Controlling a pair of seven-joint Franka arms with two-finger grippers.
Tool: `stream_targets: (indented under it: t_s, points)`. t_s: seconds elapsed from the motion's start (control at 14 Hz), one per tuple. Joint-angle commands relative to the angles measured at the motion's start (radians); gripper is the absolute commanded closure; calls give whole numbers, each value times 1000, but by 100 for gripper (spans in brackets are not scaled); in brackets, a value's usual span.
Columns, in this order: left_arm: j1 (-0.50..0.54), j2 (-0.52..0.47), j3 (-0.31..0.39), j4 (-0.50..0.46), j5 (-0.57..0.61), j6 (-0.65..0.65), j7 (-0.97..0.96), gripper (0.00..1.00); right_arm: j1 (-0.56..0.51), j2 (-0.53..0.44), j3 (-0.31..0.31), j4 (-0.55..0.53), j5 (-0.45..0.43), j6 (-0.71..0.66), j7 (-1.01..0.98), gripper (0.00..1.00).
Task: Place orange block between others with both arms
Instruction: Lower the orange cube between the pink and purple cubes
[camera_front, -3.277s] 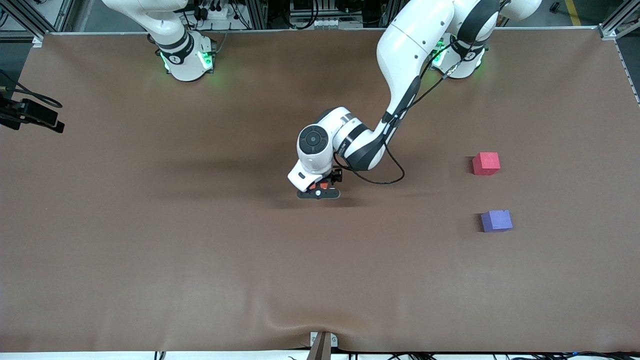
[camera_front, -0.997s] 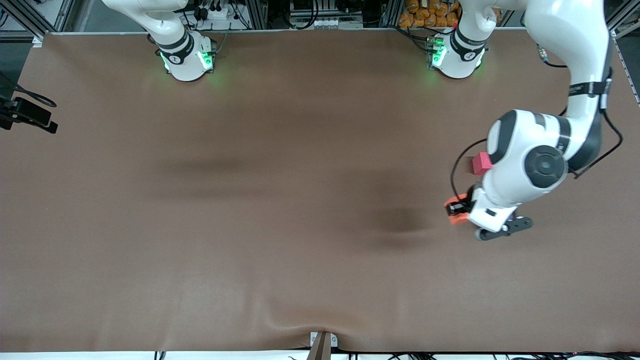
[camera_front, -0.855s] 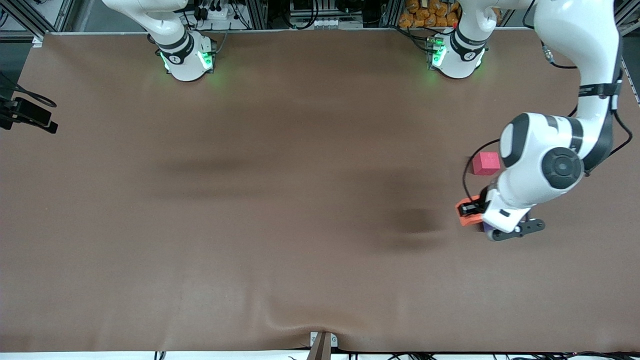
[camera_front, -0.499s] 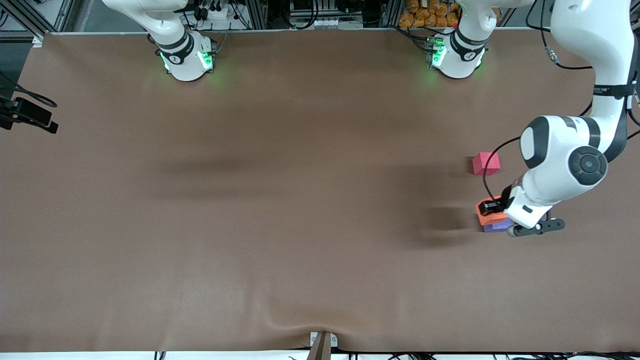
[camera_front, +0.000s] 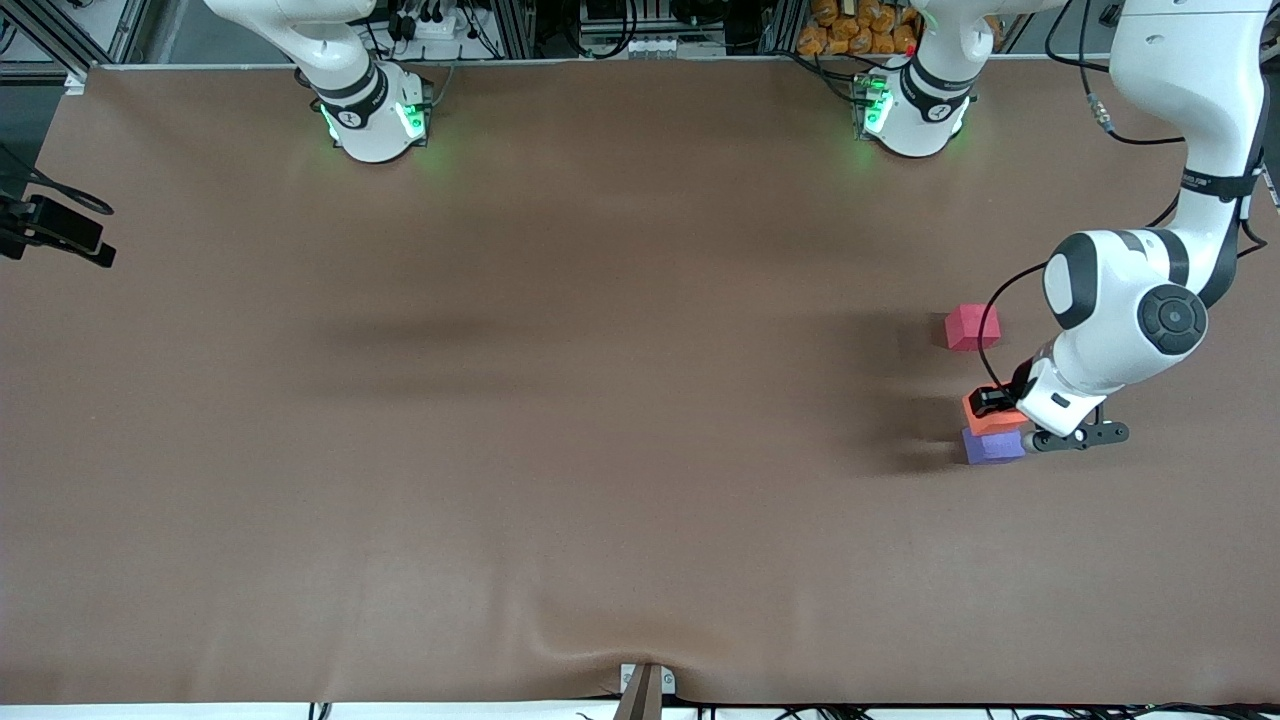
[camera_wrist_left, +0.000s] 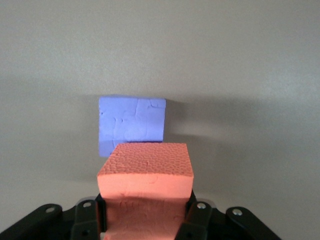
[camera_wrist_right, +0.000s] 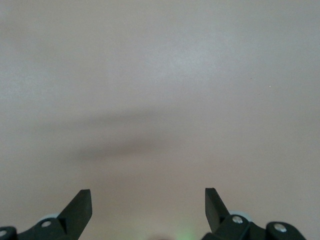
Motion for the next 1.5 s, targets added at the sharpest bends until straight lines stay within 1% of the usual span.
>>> stream_targets:
  t_s: [0.0,0.14,0.43,0.64,0.78,1.21,1.42]
  points:
    - [3,-87,-2,-66,2,-19,-3,64,-7,-6,21,-1,-5,-7,16,0]
    - [3,-101,0,-69,2,-53,-4,64,4,-5,21,-3,-3,-14,16,0]
    - [5,-101,1,-106,4,-53,-4,64,5,-5,22,-1,1,-15,16,0]
    - [22,-87,0,-108,4,-50,0,64,1,-6,22,0,1,-17,16,0]
    - [23,-77,0,-108,28,-47,0,64,-1,-6,21,2,1,-17,16,0]
    - [37,-43,-2,-111,39,-16,5,64,-12,-12,12,2,1,-63,16,0]
    - [37,-35,-2,-140,41,35,7,64,-27,-17,10,2,3,-83,16,0]
